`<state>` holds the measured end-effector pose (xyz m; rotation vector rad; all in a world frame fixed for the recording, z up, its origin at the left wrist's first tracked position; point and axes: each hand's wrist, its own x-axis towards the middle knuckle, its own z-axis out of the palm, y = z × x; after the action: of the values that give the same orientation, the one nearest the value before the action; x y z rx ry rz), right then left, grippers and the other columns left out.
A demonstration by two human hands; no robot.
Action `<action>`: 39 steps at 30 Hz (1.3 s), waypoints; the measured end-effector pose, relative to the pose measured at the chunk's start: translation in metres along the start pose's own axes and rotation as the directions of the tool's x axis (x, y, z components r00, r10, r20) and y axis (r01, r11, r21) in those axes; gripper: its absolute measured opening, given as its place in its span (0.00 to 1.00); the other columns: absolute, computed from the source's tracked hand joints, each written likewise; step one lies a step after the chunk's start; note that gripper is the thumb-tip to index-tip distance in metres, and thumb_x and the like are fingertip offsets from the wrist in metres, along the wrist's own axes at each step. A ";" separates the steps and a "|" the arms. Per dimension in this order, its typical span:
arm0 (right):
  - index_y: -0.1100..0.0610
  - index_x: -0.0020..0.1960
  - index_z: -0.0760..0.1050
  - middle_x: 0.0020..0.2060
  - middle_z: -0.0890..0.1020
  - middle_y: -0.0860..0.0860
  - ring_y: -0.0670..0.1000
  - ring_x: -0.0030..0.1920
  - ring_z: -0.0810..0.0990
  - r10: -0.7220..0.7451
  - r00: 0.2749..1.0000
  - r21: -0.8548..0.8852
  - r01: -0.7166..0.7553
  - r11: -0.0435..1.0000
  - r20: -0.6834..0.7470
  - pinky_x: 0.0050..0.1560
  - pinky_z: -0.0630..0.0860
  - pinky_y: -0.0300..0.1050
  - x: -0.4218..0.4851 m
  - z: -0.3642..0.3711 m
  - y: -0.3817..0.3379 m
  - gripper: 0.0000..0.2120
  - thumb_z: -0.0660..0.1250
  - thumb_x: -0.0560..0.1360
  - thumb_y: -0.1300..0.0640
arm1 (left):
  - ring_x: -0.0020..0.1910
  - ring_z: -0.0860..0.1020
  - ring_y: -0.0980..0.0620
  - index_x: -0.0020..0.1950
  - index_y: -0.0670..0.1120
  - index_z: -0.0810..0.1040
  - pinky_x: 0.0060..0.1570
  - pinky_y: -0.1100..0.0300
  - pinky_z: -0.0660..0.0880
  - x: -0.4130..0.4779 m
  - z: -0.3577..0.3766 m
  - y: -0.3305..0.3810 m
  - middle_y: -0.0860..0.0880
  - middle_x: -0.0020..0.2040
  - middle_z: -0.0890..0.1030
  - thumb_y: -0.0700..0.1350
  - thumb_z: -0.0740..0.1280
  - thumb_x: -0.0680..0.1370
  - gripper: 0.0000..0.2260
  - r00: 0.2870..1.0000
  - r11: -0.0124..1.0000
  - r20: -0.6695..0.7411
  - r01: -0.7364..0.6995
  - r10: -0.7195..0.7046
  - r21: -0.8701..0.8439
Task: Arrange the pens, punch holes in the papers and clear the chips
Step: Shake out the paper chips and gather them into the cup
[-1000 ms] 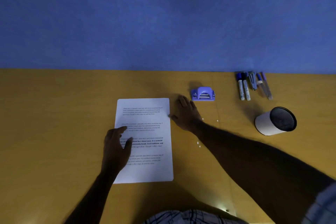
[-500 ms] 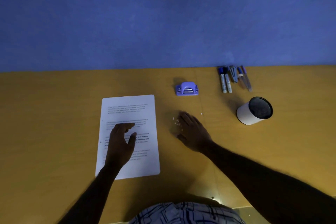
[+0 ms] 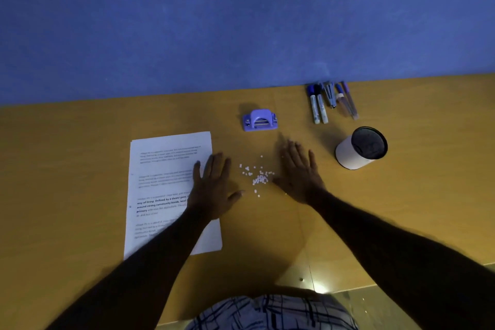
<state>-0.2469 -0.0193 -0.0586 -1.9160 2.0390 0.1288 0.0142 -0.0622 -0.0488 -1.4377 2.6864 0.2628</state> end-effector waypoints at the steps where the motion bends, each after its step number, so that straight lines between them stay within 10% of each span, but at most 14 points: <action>1: 0.52 0.79 0.37 0.78 0.37 0.53 0.55 0.78 0.35 0.020 1.000 0.003 -0.020 1.000 -0.011 0.75 0.37 0.62 0.004 0.001 0.005 0.45 0.50 0.74 0.28 | 0.78 0.51 0.40 0.79 0.43 0.54 0.72 0.35 0.46 0.005 0.003 -0.001 0.40 0.79 0.52 0.70 0.55 0.74 0.42 1.000 1.000 -0.006 -0.003 0.003 0.022; 18: 0.52 0.80 0.43 0.80 0.43 0.55 0.56 0.79 0.39 -0.393 0.920 -0.154 0.388 0.908 0.001 0.77 0.45 0.62 -0.008 0.028 -0.001 0.45 0.46 0.74 0.25 | 0.78 0.50 0.36 0.79 0.45 0.56 0.72 0.33 0.48 0.025 0.014 0.005 0.37 0.78 0.53 0.74 0.44 0.73 0.44 0.995 0.990 0.031 -0.094 0.092 0.103; 27: 0.56 0.79 0.39 0.78 0.40 0.55 0.55 0.79 0.39 0.039 0.998 0.036 -0.037 0.999 -0.058 0.76 0.38 0.56 0.041 -0.002 0.029 0.48 0.44 0.72 0.25 | 0.78 0.52 0.39 0.78 0.45 0.57 0.71 0.33 0.53 0.018 0.019 0.035 0.40 0.79 0.54 0.76 0.49 0.72 0.46 0.970 0.970 0.052 -0.241 0.240 0.018; 39: 0.58 0.80 0.47 0.79 0.50 0.57 0.55 0.80 0.44 -0.561 0.828 -0.097 0.558 0.824 -0.011 0.79 0.42 0.54 -0.003 0.029 0.000 0.41 0.51 0.78 0.32 | 0.77 0.56 0.37 0.75 0.36 0.60 0.69 0.33 0.56 0.008 0.022 0.039 0.35 0.77 0.58 0.77 0.51 0.70 0.51 0.963 0.963 0.041 -0.268 0.267 0.028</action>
<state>-0.2414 -0.0079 -0.0845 -2.5046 1.4197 0.0365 -0.0229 -0.0434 -0.0671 -1.0463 2.8362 0.2579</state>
